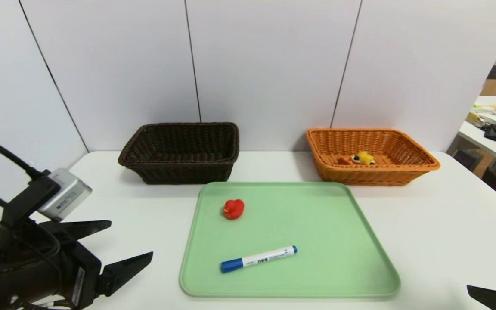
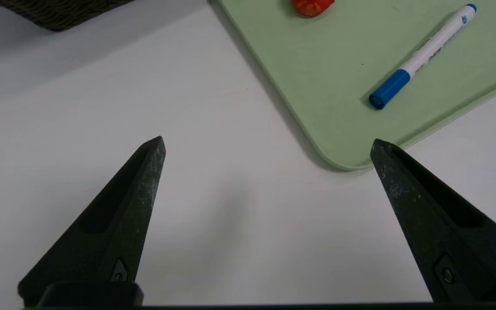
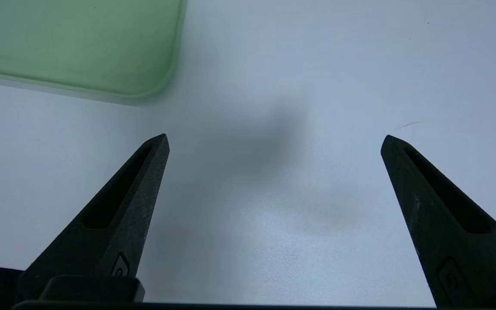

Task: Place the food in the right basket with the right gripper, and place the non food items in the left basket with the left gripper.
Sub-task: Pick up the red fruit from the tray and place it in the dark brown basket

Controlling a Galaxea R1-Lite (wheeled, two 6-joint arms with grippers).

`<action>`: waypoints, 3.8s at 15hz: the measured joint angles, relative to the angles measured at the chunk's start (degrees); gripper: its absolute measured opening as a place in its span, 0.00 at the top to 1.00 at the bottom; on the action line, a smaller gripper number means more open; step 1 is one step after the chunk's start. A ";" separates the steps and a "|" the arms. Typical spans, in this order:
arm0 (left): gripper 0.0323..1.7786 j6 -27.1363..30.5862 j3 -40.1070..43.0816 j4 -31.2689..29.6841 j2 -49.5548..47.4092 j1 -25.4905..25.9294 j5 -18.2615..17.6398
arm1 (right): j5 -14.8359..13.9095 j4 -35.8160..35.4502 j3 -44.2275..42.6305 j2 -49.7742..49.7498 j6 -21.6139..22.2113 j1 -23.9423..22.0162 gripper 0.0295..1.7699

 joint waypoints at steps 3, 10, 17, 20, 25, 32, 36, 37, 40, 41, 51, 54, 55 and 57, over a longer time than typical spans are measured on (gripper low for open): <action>0.05 -0.17 -2.50 -2.84 6.03 -3.28 0.02 | 0.00 -0.57 0.13 0.20 0.02 0.27 0.04; 0.05 -0.63 -3.02 -16.54 20.74 -7.61 0.57 | -0.01 -1.15 0.85 0.22 0.09 0.94 0.04; 0.05 -2.56 -3.08 -33.85 32.89 -10.37 5.64 | -0.06 -1.07 1.33 0.00 0.04 1.43 0.04; 0.05 -3.11 -3.15 -40.30 36.12 -11.56 8.42 | 0.00 -1.12 1.38 -0.02 -0.07 1.96 0.04; 0.05 -3.16 -3.39 -40.79 39.40 -11.80 8.84 | -0.01 -1.16 1.38 0.00 -0.09 2.71 0.04; 0.05 -3.13 -6.89 -40.98 43.80 -11.53 8.81 | 0.00 -0.99 2.24 -0.41 0.02 3.12 0.04; 0.05 -3.05 -9.69 -40.91 46.57 -11.17 8.73 | 0.00 -0.99 2.66 -0.80 0.02 3.34 0.04; 0.05 -3.02 -10.01 -40.91 47.08 -11.03 8.75 | 0.00 -0.99 2.68 -0.83 0.00 3.39 0.04; 0.05 -2.94 -10.97 -40.91 48.49 -9.65 8.70 | 0.00 -1.04 2.79 -0.91 -0.07 3.56 0.04; 0.05 -2.83 -11.57 -40.83 48.88 -9.07 8.67 | 0.00 -1.05 2.82 -0.91 -0.07 3.63 0.04; 0.47 -2.63 -12.64 -41.05 50.70 -6.90 8.73 | 0.00 -1.05 2.97 -0.78 -0.27 3.86 0.04; 0.59 -2.61 -12.29 -40.88 50.18 -6.86 8.75 | 0.00 -1.15 2.90 -0.77 -0.29 4.05 0.04; 0.60 -2.58 -12.24 -40.83 49.98 -6.88 8.75 | 0.00 -1.15 2.88 -0.77 -0.27 4.13 0.04; 0.61 -2.58 -12.04 -40.83 49.68 -7.01 8.75 | 0.02 -1.15 2.88 -0.78 -0.24 4.17 0.04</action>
